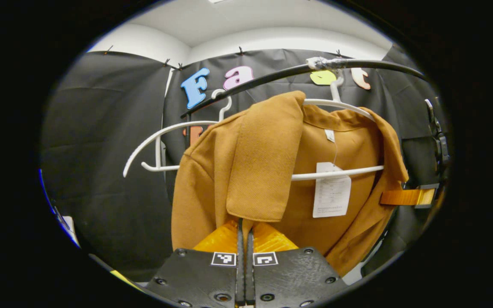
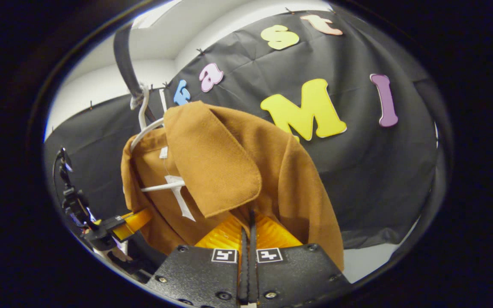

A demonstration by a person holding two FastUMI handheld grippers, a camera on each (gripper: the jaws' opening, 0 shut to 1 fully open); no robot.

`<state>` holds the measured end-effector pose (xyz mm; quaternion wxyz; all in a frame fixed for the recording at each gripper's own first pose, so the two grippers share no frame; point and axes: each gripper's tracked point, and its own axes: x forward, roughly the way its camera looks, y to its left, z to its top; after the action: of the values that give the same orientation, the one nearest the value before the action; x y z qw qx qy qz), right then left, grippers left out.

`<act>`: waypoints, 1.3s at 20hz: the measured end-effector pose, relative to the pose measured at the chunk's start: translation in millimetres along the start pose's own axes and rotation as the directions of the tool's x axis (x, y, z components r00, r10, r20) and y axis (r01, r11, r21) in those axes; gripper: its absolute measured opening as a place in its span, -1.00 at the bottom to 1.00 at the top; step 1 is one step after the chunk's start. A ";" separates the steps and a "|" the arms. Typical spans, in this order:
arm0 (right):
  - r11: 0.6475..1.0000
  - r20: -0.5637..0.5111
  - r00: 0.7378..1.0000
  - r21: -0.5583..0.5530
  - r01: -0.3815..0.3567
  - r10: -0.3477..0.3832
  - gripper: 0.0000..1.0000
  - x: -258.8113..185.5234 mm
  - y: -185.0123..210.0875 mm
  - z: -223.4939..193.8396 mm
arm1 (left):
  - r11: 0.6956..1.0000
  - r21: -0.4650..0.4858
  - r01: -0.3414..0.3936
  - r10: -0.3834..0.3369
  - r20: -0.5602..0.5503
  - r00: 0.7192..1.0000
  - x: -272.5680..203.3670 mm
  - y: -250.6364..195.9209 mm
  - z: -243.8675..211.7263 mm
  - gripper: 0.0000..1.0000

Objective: Grasp the clothes on the hanger with both hands and then place them into the laundry hamper below.

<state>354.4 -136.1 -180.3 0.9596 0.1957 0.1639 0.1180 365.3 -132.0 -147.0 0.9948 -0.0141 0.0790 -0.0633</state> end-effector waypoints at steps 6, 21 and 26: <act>0.902 0.096 0.948 0.290 -0.320 0.305 -0.93 -32.5 32.9 19.0 | 0.995 -0.079 0.067 -0.066 0.015 0.998 -17.2 10.6 18.0 -1.00; 0.691 0.410 0.807 0.430 -0.581 0.424 -0.94 -88.2 39.9 117.7 | 0.993 -0.069 0.092 -0.082 0.136 0.987 -10.0 77.0 108.9 -0.89; 0.731 0.433 0.852 0.472 -0.493 0.294 -0.94 -89.0 -10.1 120.8 | 0.986 -0.136 0.099 -0.082 0.122 0.989 -1.8 80.2 99.7 -1.00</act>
<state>317.9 -211.7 -55.6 0.8222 0.5190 -0.0172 0.2331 389.3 -50.5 -51.3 0.9902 -0.0921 0.0248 -0.1019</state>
